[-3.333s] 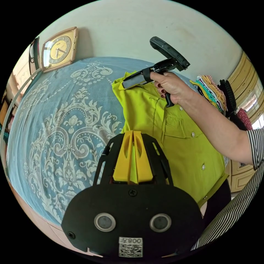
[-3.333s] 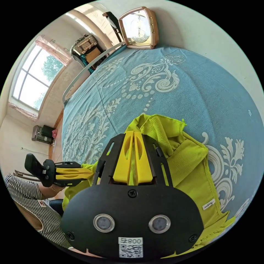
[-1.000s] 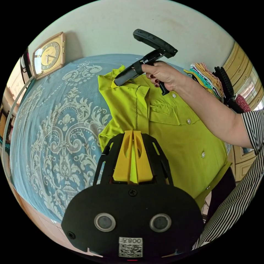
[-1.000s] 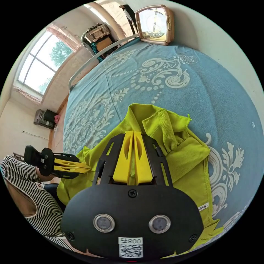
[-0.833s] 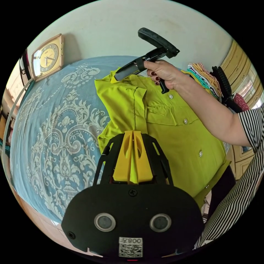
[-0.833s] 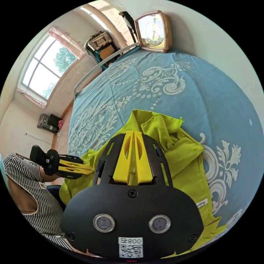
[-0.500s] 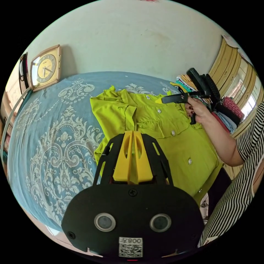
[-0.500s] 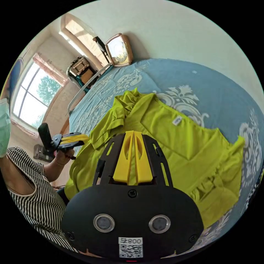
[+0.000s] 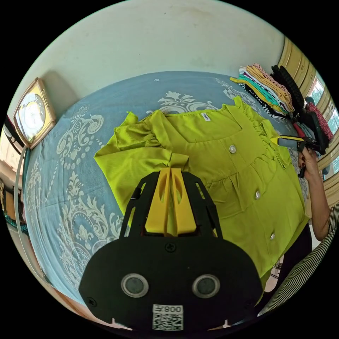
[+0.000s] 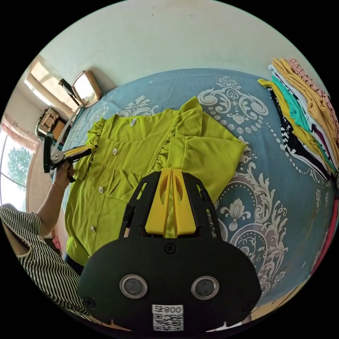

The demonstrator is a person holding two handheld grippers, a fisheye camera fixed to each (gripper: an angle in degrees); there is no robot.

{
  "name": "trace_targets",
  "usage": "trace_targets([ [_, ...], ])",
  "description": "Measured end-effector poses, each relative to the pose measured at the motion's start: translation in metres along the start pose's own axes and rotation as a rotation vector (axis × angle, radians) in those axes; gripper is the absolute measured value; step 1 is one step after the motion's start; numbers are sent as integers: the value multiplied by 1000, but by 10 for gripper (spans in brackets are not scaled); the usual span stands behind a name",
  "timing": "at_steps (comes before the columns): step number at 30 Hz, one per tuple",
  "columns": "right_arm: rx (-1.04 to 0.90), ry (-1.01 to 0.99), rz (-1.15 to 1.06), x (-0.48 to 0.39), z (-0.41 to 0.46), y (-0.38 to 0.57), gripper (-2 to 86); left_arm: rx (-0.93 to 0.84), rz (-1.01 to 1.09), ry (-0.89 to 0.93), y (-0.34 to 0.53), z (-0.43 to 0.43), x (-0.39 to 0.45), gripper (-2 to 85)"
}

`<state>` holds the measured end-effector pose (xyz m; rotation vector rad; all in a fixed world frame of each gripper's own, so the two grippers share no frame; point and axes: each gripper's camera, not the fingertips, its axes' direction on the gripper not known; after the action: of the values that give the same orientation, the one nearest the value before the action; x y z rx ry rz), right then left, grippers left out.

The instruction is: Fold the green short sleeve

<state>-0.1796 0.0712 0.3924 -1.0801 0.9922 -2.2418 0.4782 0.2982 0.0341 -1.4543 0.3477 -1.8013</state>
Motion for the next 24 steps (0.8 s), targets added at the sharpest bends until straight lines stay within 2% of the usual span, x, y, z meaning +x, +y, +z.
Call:
trace_targets([
  [3,-66,28,-8,17,19,18,1,16,-18,-17,0,-4,6,1],
  [6,-40,18,-12,34,13,44,1,-18,-20,-20,2,-1,13,2],
  [11,12,-6,2,59,-13,92,1,31,-42,-28,19,-16,21,2],
  [14,-7,29,2,72,-13,117,2,-32,-16,-36,27,-5,25,2],
  [16,-37,-4,39,87,-7,129,2,-23,-35,-17,33,-10,23,2],
  [20,58,-56,102,115,-44,171,1,76,-108,62,66,-51,14,2],
  [24,76,-136,156,141,-87,234,1,38,-165,148,134,-76,14,2],
])
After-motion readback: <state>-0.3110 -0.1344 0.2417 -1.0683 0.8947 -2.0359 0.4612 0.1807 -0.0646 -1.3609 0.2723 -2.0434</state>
